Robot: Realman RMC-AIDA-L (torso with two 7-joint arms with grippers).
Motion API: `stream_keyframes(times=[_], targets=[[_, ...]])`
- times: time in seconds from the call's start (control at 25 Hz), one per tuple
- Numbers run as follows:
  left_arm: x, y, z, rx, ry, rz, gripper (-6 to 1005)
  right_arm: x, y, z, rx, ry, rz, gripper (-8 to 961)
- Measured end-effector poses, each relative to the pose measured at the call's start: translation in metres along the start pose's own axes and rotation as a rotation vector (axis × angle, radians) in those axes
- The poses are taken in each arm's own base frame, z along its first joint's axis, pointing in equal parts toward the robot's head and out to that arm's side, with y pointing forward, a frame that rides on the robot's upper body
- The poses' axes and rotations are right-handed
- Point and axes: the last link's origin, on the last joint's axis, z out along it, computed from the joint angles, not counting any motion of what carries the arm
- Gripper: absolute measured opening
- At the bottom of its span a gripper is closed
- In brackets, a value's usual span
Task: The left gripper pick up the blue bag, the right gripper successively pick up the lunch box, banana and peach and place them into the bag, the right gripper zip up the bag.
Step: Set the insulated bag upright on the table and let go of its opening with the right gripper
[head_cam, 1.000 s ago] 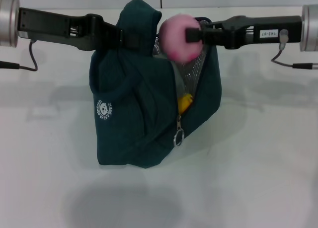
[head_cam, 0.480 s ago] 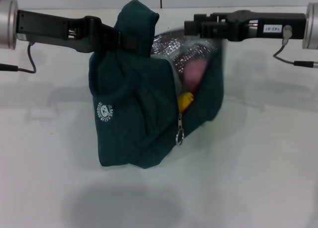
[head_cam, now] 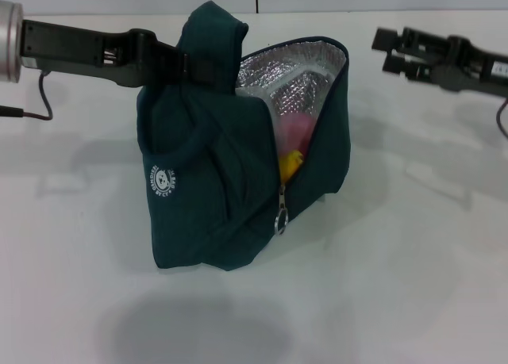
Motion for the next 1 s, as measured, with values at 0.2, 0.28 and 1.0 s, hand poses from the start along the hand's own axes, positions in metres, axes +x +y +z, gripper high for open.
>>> stream_keyframes(times=[0.2, 0.28, 1.0], targets=[[0.001, 0.002, 0.002, -0.003, -0.007, 0.012, 40, 0.018, -0.017, 0.002, 0.03, 0.002, 0.128, 861], [0.001, 0.002, 0.003, -0.004, -0.009, 0.013, 40, 0.021, -0.016, 0.01, 0.025, 0.005, 0.14, 853], [0.008, 0.006, 0.007, -0.012, -0.016, 0.042, 41, 0.026, -0.021, 0.04, 0.081, 0.05, 0.078, 786]])
